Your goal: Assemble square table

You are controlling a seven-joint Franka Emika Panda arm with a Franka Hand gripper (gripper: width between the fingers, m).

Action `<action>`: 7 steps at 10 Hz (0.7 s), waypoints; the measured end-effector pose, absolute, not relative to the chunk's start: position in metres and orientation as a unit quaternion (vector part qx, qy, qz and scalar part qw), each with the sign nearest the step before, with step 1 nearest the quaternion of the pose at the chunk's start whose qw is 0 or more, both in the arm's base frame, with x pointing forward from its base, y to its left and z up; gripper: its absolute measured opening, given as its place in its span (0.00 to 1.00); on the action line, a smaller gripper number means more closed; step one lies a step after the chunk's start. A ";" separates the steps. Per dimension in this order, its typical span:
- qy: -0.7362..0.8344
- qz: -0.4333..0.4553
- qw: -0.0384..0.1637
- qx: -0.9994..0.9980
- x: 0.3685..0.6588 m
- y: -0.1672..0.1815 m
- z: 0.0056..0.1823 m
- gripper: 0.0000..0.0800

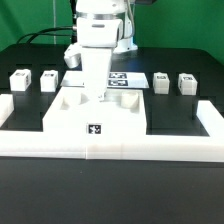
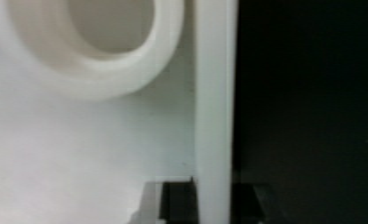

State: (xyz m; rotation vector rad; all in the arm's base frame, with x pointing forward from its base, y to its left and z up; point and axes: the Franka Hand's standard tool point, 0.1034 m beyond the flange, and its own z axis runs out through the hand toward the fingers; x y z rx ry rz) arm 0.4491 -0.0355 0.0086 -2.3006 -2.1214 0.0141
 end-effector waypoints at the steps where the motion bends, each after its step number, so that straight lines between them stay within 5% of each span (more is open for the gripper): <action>1: -0.678 0.005 0.006 -0.735 0.449 -0.036 0.009 0.07; 3: -0.677 0.004 0.006 -0.736 0.449 -0.035 0.009 0.07; 7: -0.678 -0.015 0.013 -0.735 0.468 0.028 0.011 0.07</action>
Offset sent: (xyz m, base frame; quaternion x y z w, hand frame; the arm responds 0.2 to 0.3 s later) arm 0.0126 0.0581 0.0026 -0.0147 0.0230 -0.0354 0.9990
